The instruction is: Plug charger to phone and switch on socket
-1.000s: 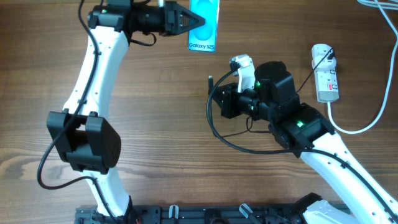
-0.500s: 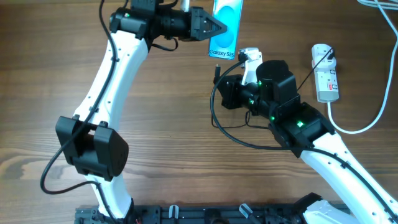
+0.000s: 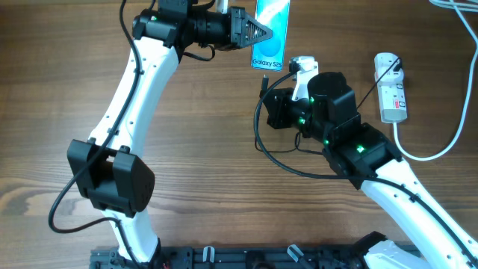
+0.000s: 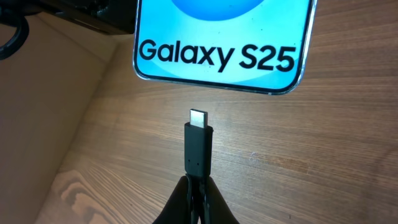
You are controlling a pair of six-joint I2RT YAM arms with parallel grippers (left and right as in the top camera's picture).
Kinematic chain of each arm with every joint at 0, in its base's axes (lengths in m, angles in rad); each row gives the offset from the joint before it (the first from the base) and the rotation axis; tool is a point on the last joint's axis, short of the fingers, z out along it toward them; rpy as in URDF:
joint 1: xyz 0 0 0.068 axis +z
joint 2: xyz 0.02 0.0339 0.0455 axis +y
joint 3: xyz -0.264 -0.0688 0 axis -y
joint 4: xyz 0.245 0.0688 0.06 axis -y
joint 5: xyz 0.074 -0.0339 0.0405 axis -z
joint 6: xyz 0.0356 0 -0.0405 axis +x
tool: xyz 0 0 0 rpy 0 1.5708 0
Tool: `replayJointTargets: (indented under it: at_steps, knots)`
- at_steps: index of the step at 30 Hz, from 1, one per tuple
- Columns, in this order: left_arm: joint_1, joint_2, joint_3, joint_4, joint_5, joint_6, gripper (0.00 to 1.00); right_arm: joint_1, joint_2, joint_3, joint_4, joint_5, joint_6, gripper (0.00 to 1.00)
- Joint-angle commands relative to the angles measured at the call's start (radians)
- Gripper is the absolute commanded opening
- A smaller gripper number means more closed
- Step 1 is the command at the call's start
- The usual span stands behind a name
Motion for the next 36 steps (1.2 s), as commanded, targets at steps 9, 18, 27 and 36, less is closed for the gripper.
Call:
replayJointTargets:
  at_steps: [9,18,27,36]
  knots:
    - [0.005,-0.043,0.005,0.014,0.141,0.082,0.04,-0.004,-0.013,0.026,0.043,-0.04,0.053,0.05]
    - [0.006,-0.043,0.005,0.014,0.14,0.112,0.04,-0.004,-0.013,0.026,0.044,-0.041,0.072,0.05]
    - [0.006,-0.043,0.005,0.014,0.168,0.111,0.04,-0.004,-0.013,0.026,0.017,-0.006,0.068,0.05]
    - [0.027,-0.043,0.005,0.015,0.17,0.112,0.04,-0.004,-0.013,0.035,0.026,-0.011,0.069,0.05]
